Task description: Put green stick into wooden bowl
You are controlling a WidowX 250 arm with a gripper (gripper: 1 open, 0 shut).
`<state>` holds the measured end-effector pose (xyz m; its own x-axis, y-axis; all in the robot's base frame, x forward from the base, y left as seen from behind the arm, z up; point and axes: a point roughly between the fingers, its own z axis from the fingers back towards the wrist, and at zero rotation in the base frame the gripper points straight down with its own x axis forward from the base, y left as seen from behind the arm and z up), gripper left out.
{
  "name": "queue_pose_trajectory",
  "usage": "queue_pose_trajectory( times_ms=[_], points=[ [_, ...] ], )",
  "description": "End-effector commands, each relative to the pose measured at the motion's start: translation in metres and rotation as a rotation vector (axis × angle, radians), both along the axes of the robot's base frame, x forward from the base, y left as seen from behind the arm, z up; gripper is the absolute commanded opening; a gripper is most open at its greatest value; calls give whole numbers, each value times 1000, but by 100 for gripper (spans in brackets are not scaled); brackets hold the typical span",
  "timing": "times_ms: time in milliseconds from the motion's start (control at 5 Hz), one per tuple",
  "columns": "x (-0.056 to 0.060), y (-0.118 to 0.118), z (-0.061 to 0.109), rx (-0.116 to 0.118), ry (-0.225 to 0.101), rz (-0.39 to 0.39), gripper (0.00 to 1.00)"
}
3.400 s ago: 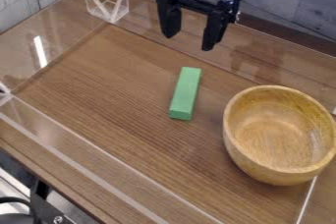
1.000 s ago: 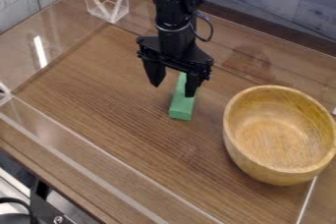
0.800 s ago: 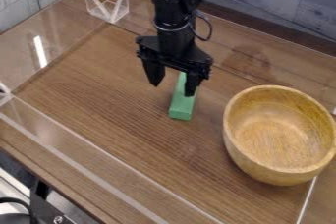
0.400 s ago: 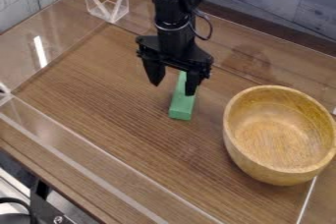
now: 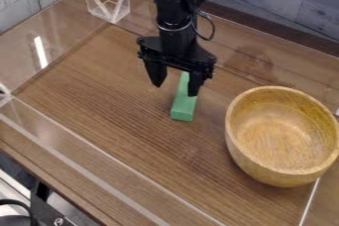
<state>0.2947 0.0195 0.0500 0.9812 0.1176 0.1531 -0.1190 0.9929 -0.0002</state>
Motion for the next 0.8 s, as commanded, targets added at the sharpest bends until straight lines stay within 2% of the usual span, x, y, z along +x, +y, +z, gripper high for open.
queue_pose_trajectory(
  times_ms=[0,400,600],
  points=[
    [6,1,17,10,-67,-2,100],
    [7,2,18,14,-78,2,100],
    [9,0,6,23,-71,7,100]
  ],
)
